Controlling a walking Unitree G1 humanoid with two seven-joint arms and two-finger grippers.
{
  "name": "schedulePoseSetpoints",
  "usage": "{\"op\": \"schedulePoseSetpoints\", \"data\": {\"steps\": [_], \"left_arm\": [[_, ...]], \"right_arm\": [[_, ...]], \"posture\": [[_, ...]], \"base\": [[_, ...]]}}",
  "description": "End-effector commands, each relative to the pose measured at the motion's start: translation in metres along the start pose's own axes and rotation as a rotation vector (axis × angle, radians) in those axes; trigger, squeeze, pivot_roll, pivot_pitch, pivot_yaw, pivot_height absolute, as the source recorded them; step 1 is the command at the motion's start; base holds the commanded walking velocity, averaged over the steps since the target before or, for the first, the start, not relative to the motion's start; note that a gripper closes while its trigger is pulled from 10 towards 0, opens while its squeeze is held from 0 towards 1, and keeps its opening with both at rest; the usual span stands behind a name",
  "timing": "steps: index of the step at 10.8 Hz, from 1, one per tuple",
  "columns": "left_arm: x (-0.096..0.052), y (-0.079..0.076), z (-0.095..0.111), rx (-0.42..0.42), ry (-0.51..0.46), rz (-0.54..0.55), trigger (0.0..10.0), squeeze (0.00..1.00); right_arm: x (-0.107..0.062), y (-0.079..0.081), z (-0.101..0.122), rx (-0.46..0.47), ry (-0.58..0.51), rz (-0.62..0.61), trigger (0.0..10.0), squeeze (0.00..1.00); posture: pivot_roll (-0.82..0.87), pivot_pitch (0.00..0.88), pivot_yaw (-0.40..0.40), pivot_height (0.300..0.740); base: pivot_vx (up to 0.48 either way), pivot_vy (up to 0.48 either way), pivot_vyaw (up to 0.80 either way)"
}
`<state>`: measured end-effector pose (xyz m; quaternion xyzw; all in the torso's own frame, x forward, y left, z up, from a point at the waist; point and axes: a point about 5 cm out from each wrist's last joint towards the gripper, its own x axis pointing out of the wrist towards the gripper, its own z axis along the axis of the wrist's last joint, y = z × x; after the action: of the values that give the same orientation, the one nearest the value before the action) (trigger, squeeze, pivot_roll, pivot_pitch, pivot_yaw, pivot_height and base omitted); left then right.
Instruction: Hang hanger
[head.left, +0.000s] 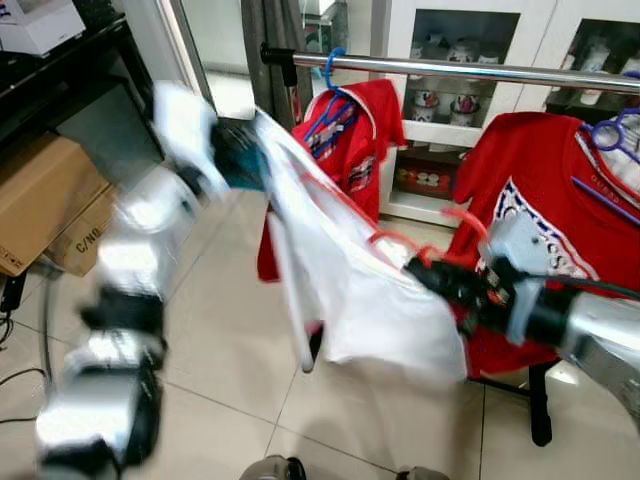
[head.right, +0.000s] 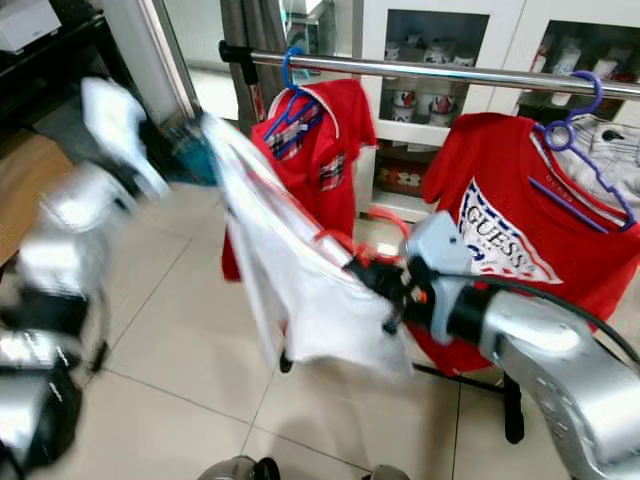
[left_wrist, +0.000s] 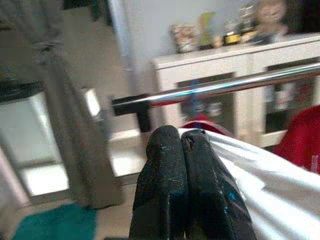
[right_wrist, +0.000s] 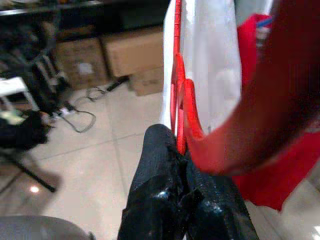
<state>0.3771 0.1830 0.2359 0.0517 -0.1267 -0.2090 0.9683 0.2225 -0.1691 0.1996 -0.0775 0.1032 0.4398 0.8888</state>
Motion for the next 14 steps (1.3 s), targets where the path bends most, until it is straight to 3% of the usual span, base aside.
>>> {"op": "schedulePoseSetpoints", "data": {"steps": [1, 3, 5, 7, 8, 9, 10, 11, 12, 13, 14], "left_arm": [[-0.004, 0.019, -0.005, 0.012, 0.040, 0.097, 0.0, 0.00], [-0.005, 0.014, -0.027, -0.076, 0.096, 0.107, 0.0, 0.00], [-0.004, -0.017, -0.043, -0.143, 0.108, -0.030, 0.0, 0.00], [-0.005, -0.066, -0.043, -0.199, 0.060, -0.228, 0.0, 0.00], [-0.006, -0.088, -0.037, -0.203, 0.037, -0.292, 0.0, 0.00], [-0.008, -0.100, -0.030, -0.222, 0.014, -0.325, 0.0, 0.00], [-0.013, -0.106, -0.025, -0.226, 0.001, -0.323, 0.0, 0.00], [-0.021, -0.109, -0.021, -0.246, -0.009, -0.294, 0.0, 0.00], [-0.050, -0.113, -0.021, -0.255, 0.057, -0.208, 2.0, 0.00], [-0.064, -0.116, -0.028, -0.243, 0.119, -0.198, 10.0, 0.00], [-0.074, -0.117, -0.036, -0.227, 0.160, -0.190, 10.0, 0.00]], "right_arm": [[-0.008, 0.002, 0.006, 0.001, -0.034, 0.040, 0.0, 0.00], [-0.016, -0.003, 0.009, 0.021, -0.076, 0.017, 0.0, 0.00], [-0.017, -0.020, 0.019, 0.099, -0.234, -0.148, 0.0, 0.00], [-0.004, -0.040, 0.026, 0.232, -0.387, -0.377, 0.0, 0.00], [0.002, -0.048, 0.019, 0.282, -0.374, -0.509, 0.0, 0.00], [0.001, -0.056, 0.011, 0.294, -0.341, -0.634, 0.0, 0.00], [-0.003, -0.061, 0.008, 0.310, -0.352, -0.733, 0.0, 0.00], [-0.005, -0.062, 0.003, 0.341, -0.331, -0.808, 1.0, 0.00], [-0.003, -0.040, -0.012, 0.248, -0.202, -0.882, 10.0, 0.00], [0.005, -0.027, -0.022, 0.253, -0.167, -0.870, 10.0, 0.00], [0.012, -0.020, -0.031, 0.232, -0.151, -0.865, 10.0, 0.00]], "posture": [[-0.15, 0.069, 0.116, 0.740], [-0.16, 0.074, 0.124, 0.740], [-0.16, 0.080, 0.128, 0.740], [-0.15, 0.087, 0.124, 0.740], [-0.15, 0.089, 0.122, 0.740], [-0.14, 0.089, 0.121, 0.740], [-0.14, 0.089, 0.124, 0.740], [-0.14, 0.087, 0.125, 0.740], [-0.13, 0.081, 0.118, 0.740], [-0.12, 0.087, 0.118, 0.740], [-0.12, 0.091, 0.113, 0.740]], "base": [[0.000, 0.000, 0.00], [0.000, 0.000, 0.00], [0.000, 0.000, 0.00], [0.000, 0.000, 0.00], [0.000, 0.000, 0.00], [0.000, 0.000, 0.00], [0.000, 0.000, 0.00], [0.000, 0.000, 0.00], [0.000, 0.000, 0.00], [0.000, 0.000, -0.78], [0.000, 0.000, -0.78]]}}
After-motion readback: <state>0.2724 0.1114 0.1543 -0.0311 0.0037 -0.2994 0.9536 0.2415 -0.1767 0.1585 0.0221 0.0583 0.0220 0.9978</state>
